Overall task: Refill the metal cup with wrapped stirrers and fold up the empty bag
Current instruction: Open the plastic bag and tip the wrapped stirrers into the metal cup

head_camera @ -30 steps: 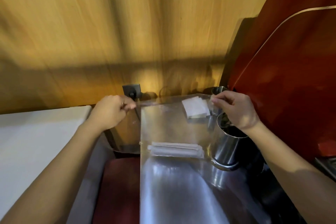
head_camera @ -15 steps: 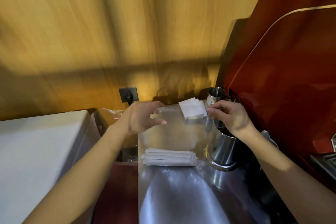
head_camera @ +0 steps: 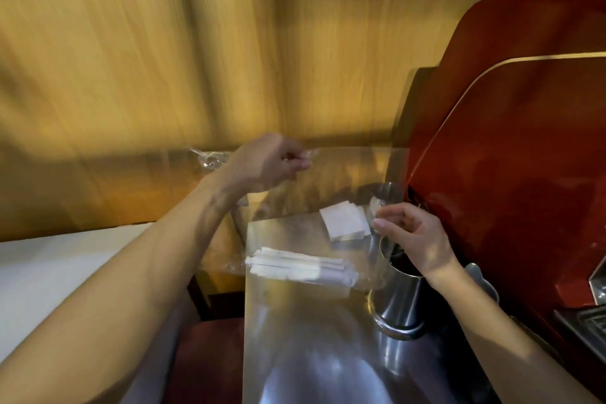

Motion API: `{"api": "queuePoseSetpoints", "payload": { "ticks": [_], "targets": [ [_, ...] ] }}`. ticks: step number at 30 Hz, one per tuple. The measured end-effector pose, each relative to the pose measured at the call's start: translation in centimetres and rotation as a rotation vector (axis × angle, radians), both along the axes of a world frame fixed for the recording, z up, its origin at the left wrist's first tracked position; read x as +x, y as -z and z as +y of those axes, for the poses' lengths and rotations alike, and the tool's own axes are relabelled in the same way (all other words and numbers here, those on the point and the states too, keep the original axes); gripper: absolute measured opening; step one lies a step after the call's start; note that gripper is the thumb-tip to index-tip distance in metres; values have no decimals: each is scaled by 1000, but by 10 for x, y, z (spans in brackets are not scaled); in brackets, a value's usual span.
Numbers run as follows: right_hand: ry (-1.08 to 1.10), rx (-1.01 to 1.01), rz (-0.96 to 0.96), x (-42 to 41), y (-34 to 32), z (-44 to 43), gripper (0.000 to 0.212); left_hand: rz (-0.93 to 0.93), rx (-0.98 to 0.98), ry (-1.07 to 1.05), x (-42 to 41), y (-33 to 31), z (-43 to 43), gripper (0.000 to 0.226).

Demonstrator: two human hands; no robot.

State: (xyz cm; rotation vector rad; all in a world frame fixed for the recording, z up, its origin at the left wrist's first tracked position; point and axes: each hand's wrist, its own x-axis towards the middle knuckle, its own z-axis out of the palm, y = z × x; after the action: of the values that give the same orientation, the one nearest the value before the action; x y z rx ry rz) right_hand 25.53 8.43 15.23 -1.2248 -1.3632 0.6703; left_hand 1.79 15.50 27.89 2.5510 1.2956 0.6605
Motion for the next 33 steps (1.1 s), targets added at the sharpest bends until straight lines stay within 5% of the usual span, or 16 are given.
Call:
{"api": "queuePoseSetpoints", "payload": {
  "ticks": [10, 25, 33],
  "targets": [
    [-22, 54, 90, 7, 6, -13, 25, -99, 159, 39, 16, -89, -5, 18],
    [459, 268, 8, 77, -33, -92, 8, -209, 171, 307, 104, -123, -30, 21],
    [648, 286, -44, 111, -47, -161, 22, -338, 136, 561, 163, -114, -38, 18]
  ]
}}
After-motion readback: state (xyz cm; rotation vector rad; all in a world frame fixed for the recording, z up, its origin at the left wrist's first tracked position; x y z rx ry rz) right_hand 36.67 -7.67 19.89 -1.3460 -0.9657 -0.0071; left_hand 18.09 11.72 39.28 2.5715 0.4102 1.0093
